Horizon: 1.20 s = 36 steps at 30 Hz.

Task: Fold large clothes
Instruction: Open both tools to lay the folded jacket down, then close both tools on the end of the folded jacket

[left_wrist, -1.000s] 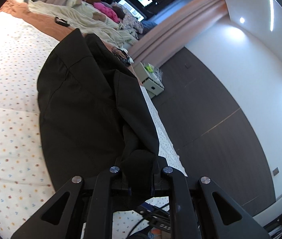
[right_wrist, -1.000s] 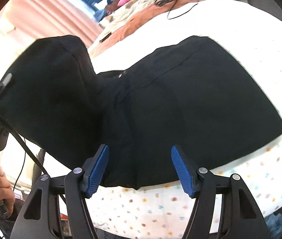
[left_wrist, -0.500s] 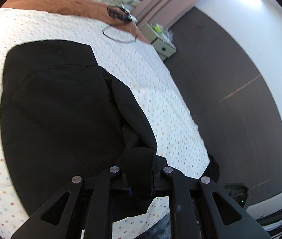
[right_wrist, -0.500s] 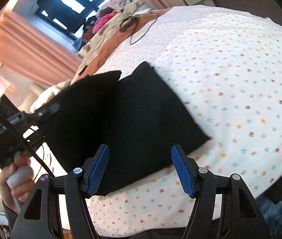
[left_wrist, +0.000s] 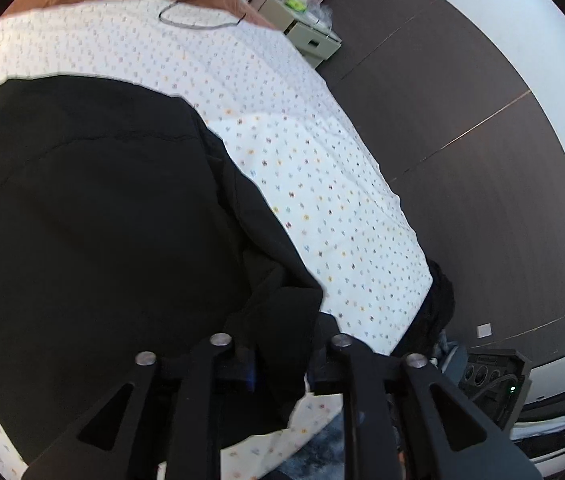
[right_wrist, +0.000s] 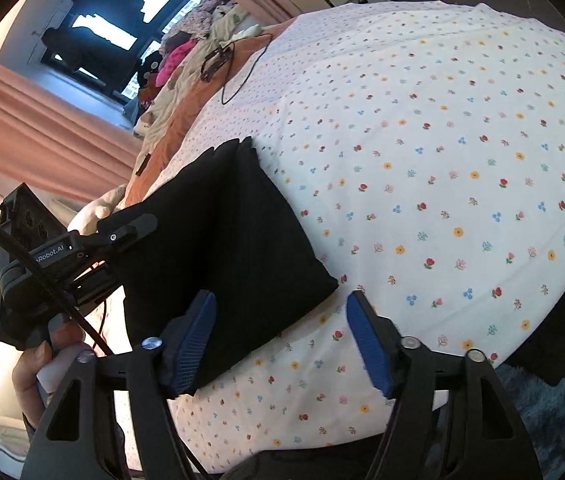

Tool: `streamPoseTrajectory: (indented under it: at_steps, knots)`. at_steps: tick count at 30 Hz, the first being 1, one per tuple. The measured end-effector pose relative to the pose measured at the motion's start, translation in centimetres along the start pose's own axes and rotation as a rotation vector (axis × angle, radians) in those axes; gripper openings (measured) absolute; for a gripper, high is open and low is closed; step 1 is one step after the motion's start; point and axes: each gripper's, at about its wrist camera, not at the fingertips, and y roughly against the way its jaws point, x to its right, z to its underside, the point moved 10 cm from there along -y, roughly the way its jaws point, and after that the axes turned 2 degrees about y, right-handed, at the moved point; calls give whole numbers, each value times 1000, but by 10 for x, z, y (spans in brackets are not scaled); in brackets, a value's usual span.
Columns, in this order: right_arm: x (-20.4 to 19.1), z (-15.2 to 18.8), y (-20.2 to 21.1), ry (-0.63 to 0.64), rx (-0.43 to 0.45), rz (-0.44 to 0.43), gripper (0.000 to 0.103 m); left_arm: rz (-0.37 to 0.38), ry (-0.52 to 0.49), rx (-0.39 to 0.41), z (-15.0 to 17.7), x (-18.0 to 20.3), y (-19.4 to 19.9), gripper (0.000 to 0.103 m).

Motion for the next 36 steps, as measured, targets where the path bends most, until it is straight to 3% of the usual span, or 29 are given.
streamPoseTrajectory:
  at_steps: [4,6,8,12,18,21,24,28,29,31,34,36]
  knots:
    - [-4,-5,-4,5,10,-9,75,147,68,-27,2,-8,11,51]
    - [-10,-7,-8,11,5,-17,76,174,76,-5,1,-9,23,69]
    - [-14,-9,-15,16,-5,-21,76,178,83,39,-2,-16,41,77]
    - [-26,-9,-32,36,-32,-36,76,152,86,99,-2,-35,76,78]
    - [-48,-9,-52,63,-48,-60,76,37,108,167,3,-90,117,78]
    - [-57,-11,-67,91,-56,-40,76,-15,138,195,17,-117,131,78]
    - [-58,-16,-80,115,-33,33,73,-52,175,207,35,-144,135,78]
    - [-57,-14,-104,94,-62,49,26,-87,238,197,65,-181,130,78]
    - [-58,-15,-107,98,-53,44,20,-89,250,190,70,-184,126,78]
    - [-63,-14,-108,103,-29,22,12,-88,280,166,83,-196,116,78]
    - [-62,-15,-108,106,-9,15,9,-80,297,146,94,-198,102,77]
    - [-57,-14,-108,107,-4,7,9,-72,293,137,98,-197,94,66]
